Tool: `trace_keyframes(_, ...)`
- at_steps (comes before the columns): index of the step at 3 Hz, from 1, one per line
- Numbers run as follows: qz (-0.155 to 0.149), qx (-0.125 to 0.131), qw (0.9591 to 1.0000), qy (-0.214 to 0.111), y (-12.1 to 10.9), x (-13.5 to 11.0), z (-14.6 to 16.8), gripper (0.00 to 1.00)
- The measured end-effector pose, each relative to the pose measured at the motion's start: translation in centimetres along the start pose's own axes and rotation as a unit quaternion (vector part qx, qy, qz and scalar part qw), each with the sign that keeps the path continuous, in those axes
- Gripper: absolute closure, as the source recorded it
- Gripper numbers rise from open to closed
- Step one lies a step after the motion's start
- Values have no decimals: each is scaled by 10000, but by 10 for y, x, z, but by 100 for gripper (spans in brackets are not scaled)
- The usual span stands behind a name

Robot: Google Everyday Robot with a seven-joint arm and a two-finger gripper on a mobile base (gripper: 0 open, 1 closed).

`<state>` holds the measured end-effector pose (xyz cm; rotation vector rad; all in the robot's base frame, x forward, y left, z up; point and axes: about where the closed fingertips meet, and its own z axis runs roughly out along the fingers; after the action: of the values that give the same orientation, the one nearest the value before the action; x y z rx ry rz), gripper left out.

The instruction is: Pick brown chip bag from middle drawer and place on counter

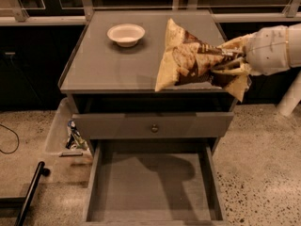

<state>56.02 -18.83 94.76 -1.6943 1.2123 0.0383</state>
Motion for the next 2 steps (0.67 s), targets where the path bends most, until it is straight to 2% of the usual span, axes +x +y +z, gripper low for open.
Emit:
trace_keyframes(1, -15, 92, 9998, -151, -45, 20, 27, 100)
trace_keyframes(2, 98, 138, 9998, -144, -73, 43, 51, 100)
